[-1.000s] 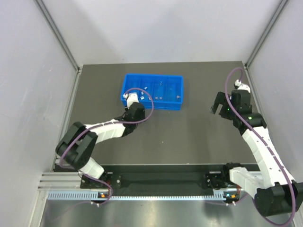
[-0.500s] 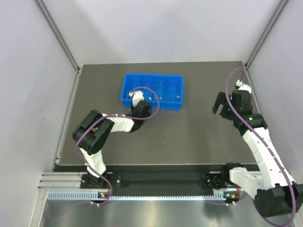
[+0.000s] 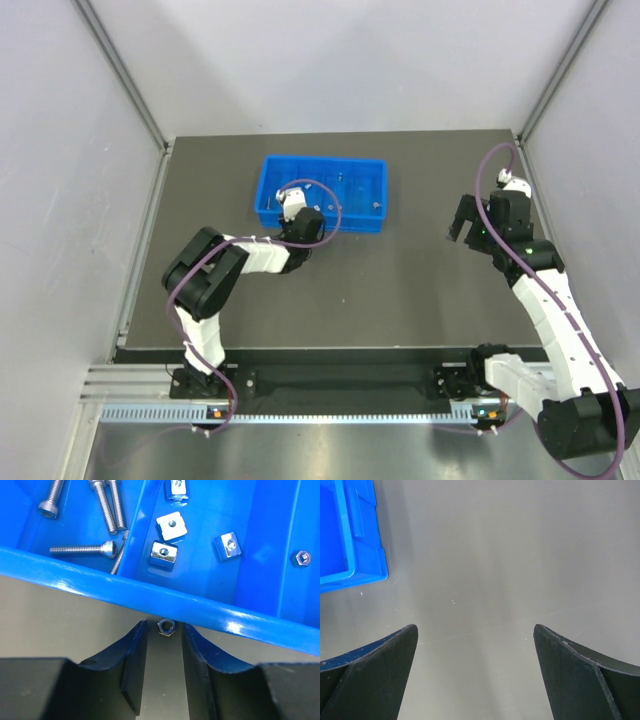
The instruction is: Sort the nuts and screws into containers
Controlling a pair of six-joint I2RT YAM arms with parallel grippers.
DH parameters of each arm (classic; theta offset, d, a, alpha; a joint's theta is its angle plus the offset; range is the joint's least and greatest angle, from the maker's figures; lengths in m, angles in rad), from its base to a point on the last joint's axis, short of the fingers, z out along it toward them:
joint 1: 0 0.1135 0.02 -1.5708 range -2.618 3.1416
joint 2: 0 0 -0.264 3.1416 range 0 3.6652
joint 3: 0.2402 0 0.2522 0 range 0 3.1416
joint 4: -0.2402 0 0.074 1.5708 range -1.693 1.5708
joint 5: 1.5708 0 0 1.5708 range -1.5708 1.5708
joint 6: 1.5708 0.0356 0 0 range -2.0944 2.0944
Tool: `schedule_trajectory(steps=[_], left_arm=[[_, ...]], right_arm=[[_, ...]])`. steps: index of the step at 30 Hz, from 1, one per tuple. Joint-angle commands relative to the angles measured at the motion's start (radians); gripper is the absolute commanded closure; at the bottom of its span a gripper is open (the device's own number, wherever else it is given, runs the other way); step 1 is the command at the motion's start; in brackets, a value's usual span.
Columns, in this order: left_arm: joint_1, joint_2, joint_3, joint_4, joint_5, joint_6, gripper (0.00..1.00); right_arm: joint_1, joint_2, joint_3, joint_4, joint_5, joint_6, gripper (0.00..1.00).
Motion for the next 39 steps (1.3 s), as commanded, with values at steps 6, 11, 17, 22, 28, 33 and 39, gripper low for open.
schedule_trajectory(steps=[6,11,17,22,28,33,39], left_arm=[[-0.005,0.090,0.056,-0.152,0.045,0.057,0.62],[-0.003,0.123,0.084,-0.202,0.050,0.067,0.67],[-0.003,0.117,0.071,-0.220,0.053,0.060,0.69],[-0.009,0.077,0.039,-0.240,0.064,0.056,0.68],[-0.017,0.066,0.022,-0.243,0.070,0.057,0.67],[-0.022,0.097,0.039,-0.249,0.064,0.057,0.72],[-0.022,0.094,0.050,-0.269,0.061,0.043,0.88]], right_arm=[[-0.016,0.007,0.028,0.015,0.015,-0.010,0.00],[-0.016,0.002,0.028,0.015,0.015,-0.009,0.00],[-0.016,-0.002,0.030,0.010,0.017,-0.009,0.00],[-0.016,-0.001,0.028,0.012,0.015,-0.006,0.00],[-0.016,0.002,0.020,0.016,0.009,-0.006,0.00],[-0.016,-0.001,0.017,0.016,0.009,-0.004,0.00],[-0.014,-0.016,0.022,0.009,0.023,-0.006,0.00]])
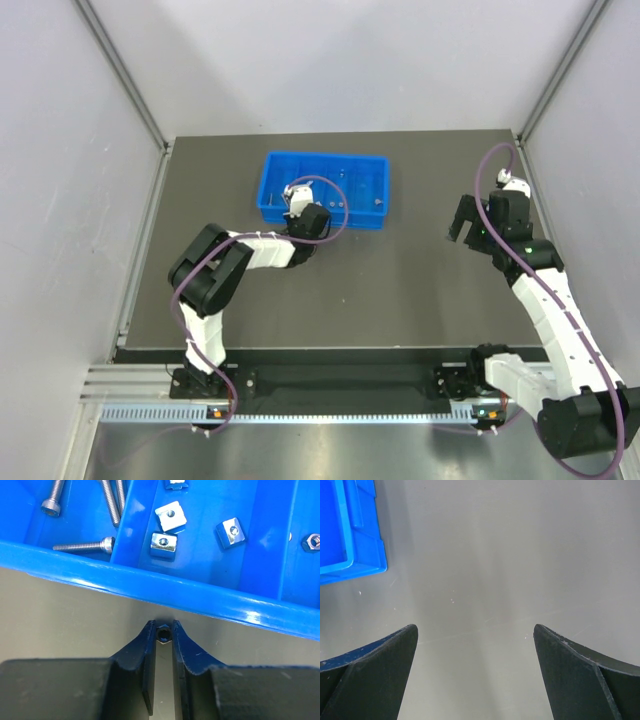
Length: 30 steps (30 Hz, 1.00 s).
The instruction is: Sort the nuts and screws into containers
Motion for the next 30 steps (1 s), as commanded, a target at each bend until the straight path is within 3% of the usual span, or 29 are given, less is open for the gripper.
schedule_trajectory(steps=[1,11,20,27,30], left_arm=[[-0.008,0.044,-0.036,-0.177,0.074,-0.022,0.91],[-0.042,-0.152,-0.067,-0.183,0.079,-0.025,0.94],[-0.059,-0.279,0.011,-0.212,0.134,0.018,0.94],[-0.059,-0.208,0.215,-0.197,0.139,0.139,0.94],[-0.059,-0.136,0.289,-0.116,0.135,0.171,0.94]], right_arm=[[-0.016,-0.022,0.022,0.012,0.022,-0.006,0.00],[-0.016,-0.012,0.020,0.023,0.006,0.000,0.00],[-0.016,-0.015,0.020,0.023,0.006,0.000,0.00],[-0.016,-0.022,0.023,0.020,0.009,-0.003,0.00],[-0.017,-0.022,0.027,0.020,0.011,-0.003,0.00]])
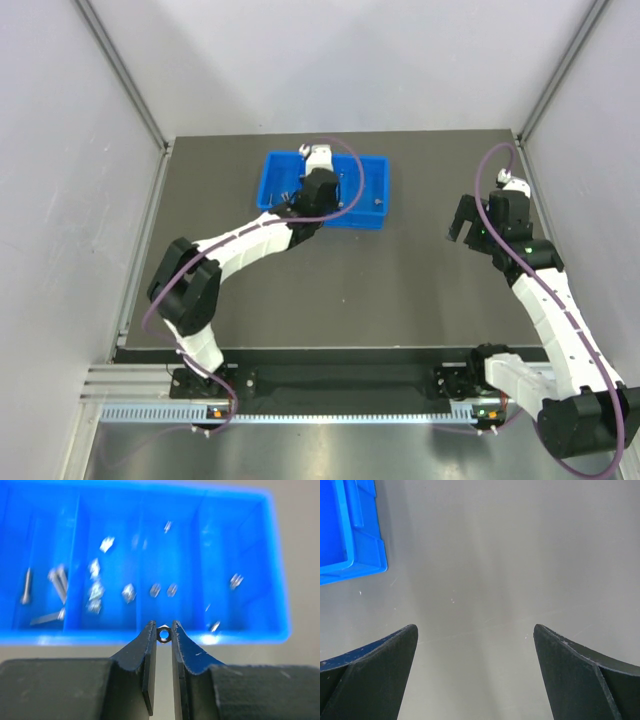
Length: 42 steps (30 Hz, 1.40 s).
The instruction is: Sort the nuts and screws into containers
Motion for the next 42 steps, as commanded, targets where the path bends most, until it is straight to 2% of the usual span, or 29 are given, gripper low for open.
schedule_trajectory(steps=[1,8,11,12,15,19,22,25,28,31,34,38,42], left_arm=[[-0.002,0.082,0.108,0.093,-0.003,0.071,0.94],[0.006,0.257,0.262,0.088,-0.023,0.112,0.90],[0.015,0.254,0.288,0.091,-0.017,0.118,0.61],[0.017,0.245,0.291,0.094,-0.009,0.123,0.48],[0.034,0.196,0.343,0.035,0.047,0.135,0.33],[0.099,0.098,0.378,-0.083,0.205,0.105,0.31],[0.233,-0.048,0.351,-0.169,0.375,0.043,0.31],[0.319,-0.192,0.274,-0.235,0.422,0.022,0.31],[0.376,-0.365,0.146,-0.264,0.393,0.016,0.30],[0.510,-0.534,0.009,-0.283,0.434,-0.033,0.30],[0.543,-0.707,-0.140,-0.304,0.427,-0.053,0.30],[0.545,-0.914,-0.315,-0.349,0.339,-0.105,0.30],[0.545,-1.167,-0.514,-0.385,0.275,-0.171,0.30]], right_arm=[[-0.017,-0.020,0.027,0.021,0.009,-0.005,0.00],[-0.017,-0.020,0.063,0.007,-0.034,0.006,0.00],[-0.016,-0.040,0.083,-0.003,-0.040,-0.023,0.00],[-0.017,-0.045,0.088,-0.008,-0.039,-0.031,0.00],[-0.016,-0.060,0.109,0.000,-0.043,-0.060,0.00],[-0.016,-0.048,0.172,0.020,-0.033,-0.063,0.00],[-0.017,-0.037,0.209,0.061,-0.022,-0.050,0.00],[-0.017,-0.029,0.229,0.107,-0.020,-0.054,0.00],[-0.017,-0.012,0.250,0.174,-0.022,-0.062,0.00],[-0.017,0.011,0.275,0.205,-0.048,-0.066,0.00],[-0.016,0.006,0.238,0.242,-0.111,-0.063,0.00],[-0.016,-0.087,0.085,0.340,-0.151,-0.040,0.00],[-0.017,-0.222,-0.152,0.428,-0.215,-0.034,0.00]])
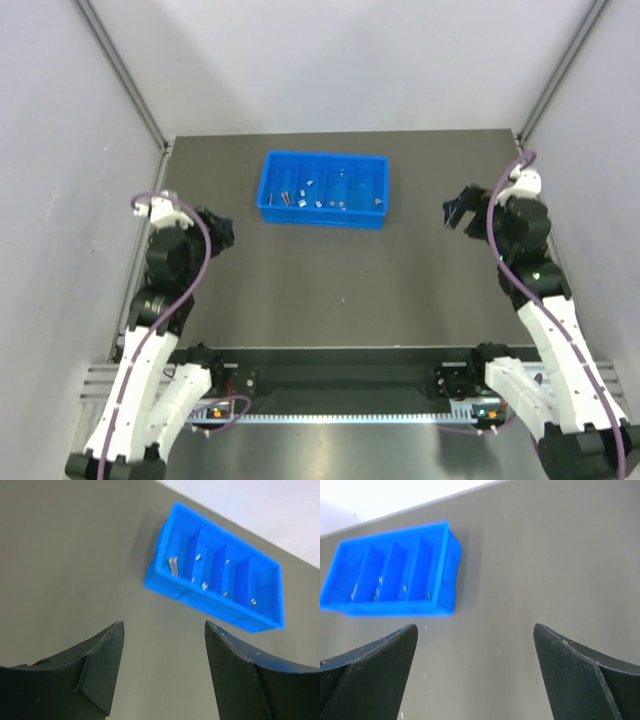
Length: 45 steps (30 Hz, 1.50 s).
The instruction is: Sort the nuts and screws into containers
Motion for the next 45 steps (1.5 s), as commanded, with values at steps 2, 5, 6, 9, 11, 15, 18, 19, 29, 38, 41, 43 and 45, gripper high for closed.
schedule_trajectory(steps=[2,5,6,9,11,15,18,19,29,38,41,43,45], left_arm=[[0.002,-0.213,-0.147,-0.024,-0.052,-0.083,0.30],[0.002,-0.322,-0.192,-0.071,-0.063,-0.126,0.31],[0.002,-0.363,-0.203,-0.082,-0.082,-0.134,0.31],[0.004,-0.420,-0.255,-0.130,-0.058,-0.163,0.31],[0.002,-0.434,-0.279,-0.164,-0.053,-0.180,0.32],[0.002,-0.449,-0.296,-0.154,-0.030,-0.192,0.32],[0.002,-0.448,-0.296,-0.148,-0.026,-0.189,0.32],[0.002,-0.449,-0.299,-0.150,-0.027,-0.192,0.32],[0.002,-0.440,-0.302,-0.142,-0.027,-0.183,0.32],[0.002,-0.417,-0.286,-0.147,-0.015,-0.176,0.24],[0.002,-0.410,-0.282,-0.147,-0.015,-0.176,0.01],[0.002,-0.406,-0.281,-0.148,-0.012,-0.174,0.01],[0.002,-0.405,-0.281,-0.151,-0.015,-0.176,0.01]], right_arm=[[-0.013,-0.182,-0.196,0.147,-0.091,0.034,0.00],[-0.015,-0.297,-0.336,0.182,-0.090,0.083,0.00],[-0.015,-0.327,-0.393,0.191,-0.091,0.085,0.00],[-0.015,-0.425,-0.474,0.204,-0.078,0.109,0.00],[-0.013,-0.483,-0.499,0.185,-0.070,0.119,0.00],[-0.015,-0.565,-0.575,0.161,-0.065,0.128,0.00],[-0.015,-0.608,-0.586,0.121,-0.042,0.134,0.00],[-0.015,-0.618,-0.586,0.113,-0.042,0.134,0.00],[-0.015,-0.599,-0.567,0.096,0.019,0.139,0.00],[-0.015,-0.597,-0.553,0.087,0.021,0.132,0.00],[-0.015,-0.606,-0.545,0.073,0.022,0.131,0.00],[-0.013,-0.614,-0.539,0.069,0.025,0.126,0.00],[-0.013,-0.625,-0.537,0.064,0.027,0.122,0.00]])
